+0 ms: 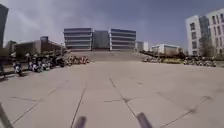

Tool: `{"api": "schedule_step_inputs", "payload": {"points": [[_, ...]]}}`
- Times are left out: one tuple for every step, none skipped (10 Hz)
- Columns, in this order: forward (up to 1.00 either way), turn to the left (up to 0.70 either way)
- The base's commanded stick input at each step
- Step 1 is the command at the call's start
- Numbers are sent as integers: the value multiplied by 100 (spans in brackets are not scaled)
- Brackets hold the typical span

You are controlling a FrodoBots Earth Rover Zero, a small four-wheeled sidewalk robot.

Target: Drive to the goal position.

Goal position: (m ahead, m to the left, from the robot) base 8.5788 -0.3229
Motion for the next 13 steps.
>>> {"api": "schedule_step_inputs", "payload": {"points": [[100,0],[100,0],[100,0],[100,29],[100,40],[100,18],[100,0],[100,0],[100,0],[100,0],[100,0],[100,0],[100,0]]}}
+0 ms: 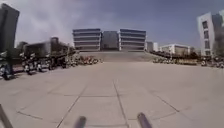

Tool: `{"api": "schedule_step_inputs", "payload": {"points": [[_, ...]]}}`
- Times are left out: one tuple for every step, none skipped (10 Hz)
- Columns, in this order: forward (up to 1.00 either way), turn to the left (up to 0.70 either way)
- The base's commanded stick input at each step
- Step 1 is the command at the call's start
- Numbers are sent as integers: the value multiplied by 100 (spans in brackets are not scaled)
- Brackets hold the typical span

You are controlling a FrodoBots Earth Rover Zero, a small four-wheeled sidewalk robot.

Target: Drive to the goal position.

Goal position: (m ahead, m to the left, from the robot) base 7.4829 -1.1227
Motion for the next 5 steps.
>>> {"api": "schedule_step_inputs", "payload": {"points": [[100,0],[100,0],[100,0],[100,0],[100,0]]}}
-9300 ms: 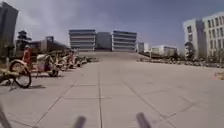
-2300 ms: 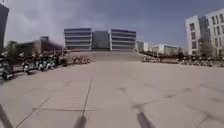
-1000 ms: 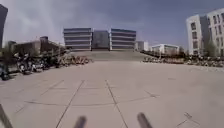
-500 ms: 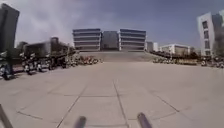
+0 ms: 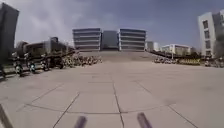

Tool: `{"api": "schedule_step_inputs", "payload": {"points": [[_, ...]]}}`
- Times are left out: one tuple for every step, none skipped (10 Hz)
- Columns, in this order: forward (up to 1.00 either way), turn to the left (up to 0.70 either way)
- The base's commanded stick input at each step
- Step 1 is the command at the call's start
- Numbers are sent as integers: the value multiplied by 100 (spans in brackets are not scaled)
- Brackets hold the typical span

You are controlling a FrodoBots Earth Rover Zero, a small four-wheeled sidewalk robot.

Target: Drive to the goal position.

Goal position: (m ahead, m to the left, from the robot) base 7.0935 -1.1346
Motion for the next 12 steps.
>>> {"api": "schedule_step_inputs", "payload": {"points": [[100,0],[100,0],[100,0],[100,0],[100,0],[100,0],[100,0],[100,0],[100,0],[100,0],[100,0],[100,0]]}}
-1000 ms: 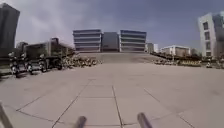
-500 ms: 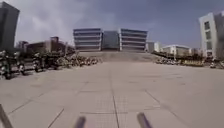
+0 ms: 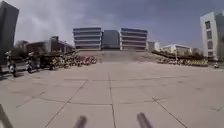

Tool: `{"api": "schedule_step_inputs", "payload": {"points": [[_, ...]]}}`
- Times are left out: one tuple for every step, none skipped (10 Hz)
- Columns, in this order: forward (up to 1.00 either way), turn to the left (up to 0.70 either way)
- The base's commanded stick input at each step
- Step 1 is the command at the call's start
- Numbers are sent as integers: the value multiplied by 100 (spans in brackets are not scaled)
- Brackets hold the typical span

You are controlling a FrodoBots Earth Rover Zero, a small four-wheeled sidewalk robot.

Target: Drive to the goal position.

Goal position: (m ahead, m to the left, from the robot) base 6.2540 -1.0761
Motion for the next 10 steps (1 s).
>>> {"api": "schedule_step_inputs", "payload": {"points": [[100,0],[100,0],[100,0],[100,0],[100,0],[100,0],[100,0],[100,0],[100,0],[100,0]]}}
